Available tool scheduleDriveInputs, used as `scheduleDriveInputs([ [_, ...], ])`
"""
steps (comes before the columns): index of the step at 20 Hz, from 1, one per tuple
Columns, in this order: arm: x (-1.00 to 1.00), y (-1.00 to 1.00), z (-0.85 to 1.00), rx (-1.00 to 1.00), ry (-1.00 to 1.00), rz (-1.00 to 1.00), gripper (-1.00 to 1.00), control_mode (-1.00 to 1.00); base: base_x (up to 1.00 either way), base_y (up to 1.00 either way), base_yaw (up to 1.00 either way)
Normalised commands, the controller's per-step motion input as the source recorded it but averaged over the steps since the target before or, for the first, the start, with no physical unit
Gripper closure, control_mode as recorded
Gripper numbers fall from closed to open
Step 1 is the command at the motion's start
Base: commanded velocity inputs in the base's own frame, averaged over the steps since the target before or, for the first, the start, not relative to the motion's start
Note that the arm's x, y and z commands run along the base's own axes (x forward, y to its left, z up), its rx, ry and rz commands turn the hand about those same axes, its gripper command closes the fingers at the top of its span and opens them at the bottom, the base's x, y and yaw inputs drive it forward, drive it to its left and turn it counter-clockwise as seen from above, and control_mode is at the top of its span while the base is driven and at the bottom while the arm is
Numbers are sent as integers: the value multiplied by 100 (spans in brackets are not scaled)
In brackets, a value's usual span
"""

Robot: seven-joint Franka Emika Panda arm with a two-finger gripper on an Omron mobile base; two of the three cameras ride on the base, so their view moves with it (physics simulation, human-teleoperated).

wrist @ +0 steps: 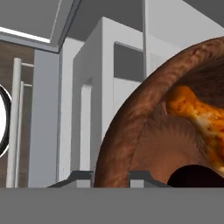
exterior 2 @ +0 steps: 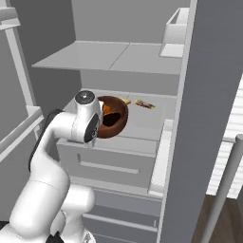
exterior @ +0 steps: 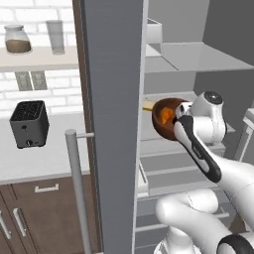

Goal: Pick the chicken drumstick and avocado from their plates and place them in the bowl. Then put the bowl in the fridge.

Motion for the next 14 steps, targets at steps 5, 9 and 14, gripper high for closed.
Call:
scheduleDriveInputs([
  [5,50,-2,-11,0,8,0,100,-100,0,0,0],
  [9,24,0,-26,0,7,0,100,-100,0,0,0],
  [14,21,0,-39,0,-2,0,100,-100,0,0,0],
])
